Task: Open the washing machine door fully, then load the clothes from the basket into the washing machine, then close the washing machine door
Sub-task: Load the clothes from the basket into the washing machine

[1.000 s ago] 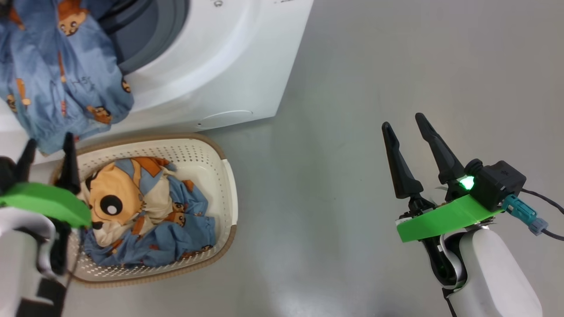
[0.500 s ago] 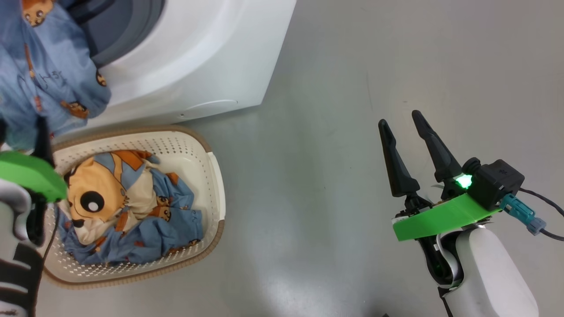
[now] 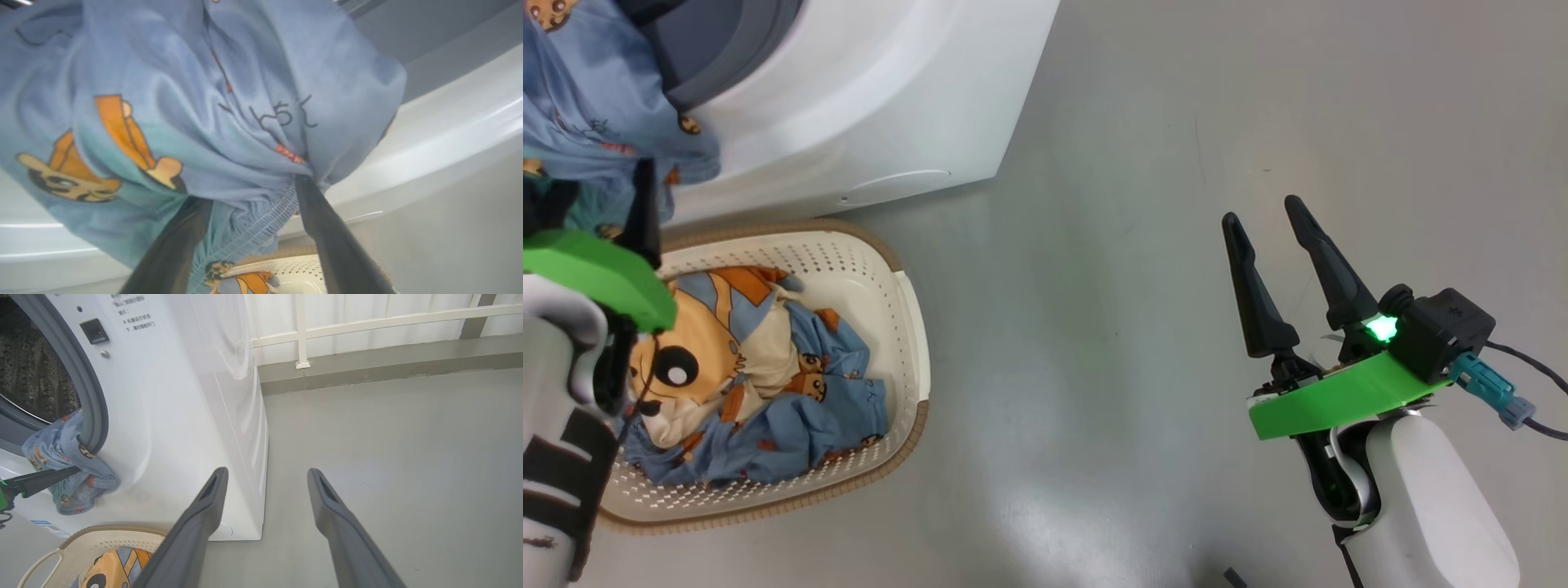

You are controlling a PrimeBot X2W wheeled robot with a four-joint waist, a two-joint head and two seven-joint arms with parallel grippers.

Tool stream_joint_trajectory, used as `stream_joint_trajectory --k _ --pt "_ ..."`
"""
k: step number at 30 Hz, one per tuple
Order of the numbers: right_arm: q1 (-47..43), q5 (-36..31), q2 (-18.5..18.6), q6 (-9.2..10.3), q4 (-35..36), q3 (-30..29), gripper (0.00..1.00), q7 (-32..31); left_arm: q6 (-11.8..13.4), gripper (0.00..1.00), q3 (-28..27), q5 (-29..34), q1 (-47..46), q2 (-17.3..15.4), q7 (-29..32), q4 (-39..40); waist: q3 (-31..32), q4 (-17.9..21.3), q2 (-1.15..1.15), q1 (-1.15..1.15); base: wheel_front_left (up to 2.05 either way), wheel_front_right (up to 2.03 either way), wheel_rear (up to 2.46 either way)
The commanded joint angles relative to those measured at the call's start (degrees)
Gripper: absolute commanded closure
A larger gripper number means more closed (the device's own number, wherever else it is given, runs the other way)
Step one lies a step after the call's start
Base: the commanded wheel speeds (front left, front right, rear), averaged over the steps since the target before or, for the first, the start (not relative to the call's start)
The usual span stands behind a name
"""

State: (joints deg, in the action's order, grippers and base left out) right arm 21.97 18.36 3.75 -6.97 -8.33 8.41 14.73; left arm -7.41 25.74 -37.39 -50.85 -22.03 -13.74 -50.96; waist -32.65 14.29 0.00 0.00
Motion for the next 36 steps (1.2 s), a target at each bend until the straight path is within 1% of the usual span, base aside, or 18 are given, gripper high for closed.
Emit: stream_joint_trajectory --k 1,4,6,10,11,12,13,14,15,22,26,32,36 --pt "-0.3 0.4 -0.3 -0.52 1.3 1.1 0.00 0.3 -0.1 0.00 0.2 -1.1 -1.6 -3.0 -0.8 1.6 -0.1 0.0 0.00 0.00 0.00 0.00 0.00" --pt "-0.1 0.2 -0.4 -0.52 1.3 1.1 0.00 0.3 -0.1 0.00 2.4 -4.4 -3.1 -3.8 -1.1 1.8 -0.1 -0.1 0.00 0.00 0.00 0.00 0.00" --pt "0.0 0.2 -0.4 -0.52 1.2 1.2 0.00 0.3 -0.1 0.00 2.2 -5.8 -3.9 -4.3 -1.1 0.7 -0.1 -0.2 0.00 0.00 0.00 0.00 0.00" --pt "0.1 0.2 -0.5 -0.52 1.1 1.4 0.00 0.3 -0.1 0.00 1.5 -7.4 -5.2 -4.3 -1.2 -1.5 -0.1 -0.4 0.00 0.00 0.00 0.00 0.00" --pt "0.1 0.2 -0.5 -0.52 1.1 1.4 0.00 0.3 -0.1 0.01 1.5 -7.5 -5.4 -4.2 -1.2 -1.7 -0.1 -0.4 0.00 0.00 0.00 0.00 0.00" --pt "0.2 0.2 -0.5 -0.52 1.0 1.4 0.00 0.3 -0.1 0.07 1.5 -7.6 -5.5 -4.2 -1.2 -1.8 -0.1 -0.5 0.00 0.00 0.00 0.00 0.00" --pt "0.2 0.2 -0.5 -0.52 1.0 1.4 0.00 0.3 -0.1 0.44 1.4 -7.7 -5.6 -4.2 -1.2 -1.8 -0.1 -0.5 0.00 0.00 0.00 0.00 0.00" --pt "0.2 0.2 -0.5 -0.52 1.0 1.4 0.00 0.3 -0.1 0.64 1.4 -7.7 -5.7 -4.2 -1.2 -1.9 -0.1 -0.6 0.00 0.00 0.00 0.00 0.00" --pt "0.3 0.2 -0.5 -0.52 1.0 1.5 0.00 0.3 -0.1 1.00 1.4 -7.7 -5.6 -4.1 -1.2 -1.8 0.0 -0.6 0.00 0.00 0.00 0.00 0.00" --pt "0.1 0.4 -0.4 -0.52 0.6 1.7 0.00 0.3 -0.1 1.00 3.2 -8.3 -4.0 -3.8 -1.3 -1.9 0.7 -0.8 0.00 0.00 0.00 0.00 0.00" --pt "-0.3 0.5 -0.4 -0.52 0.3 1.6 0.00 0.3 -0.1 1.00 4.3 -8.8 -2.2 -4.0 -1.3 -0.5 1.4 -1.0 0.00 0.00 0.00 0.00 0.00" --pt "-0.7 0.6 -0.4 -0.52 0.4 1.3 0.00 0.3 -0.1 1.00 4.1 -8.4 -0.3 -5.0 -1.3 5.9 1.9 -1.8 0.00 0.00 0.00 0.00 0.00" --pt "-0.8 0.5 -0.4 -0.52 0.5 1.1 0.00 0.3 -0.1 1.00 1.0 -7.3 -0.3 -5.5 -1.3 11.4 1.7 -2.4 0.00 0.00 0.00 0.00 0.00"
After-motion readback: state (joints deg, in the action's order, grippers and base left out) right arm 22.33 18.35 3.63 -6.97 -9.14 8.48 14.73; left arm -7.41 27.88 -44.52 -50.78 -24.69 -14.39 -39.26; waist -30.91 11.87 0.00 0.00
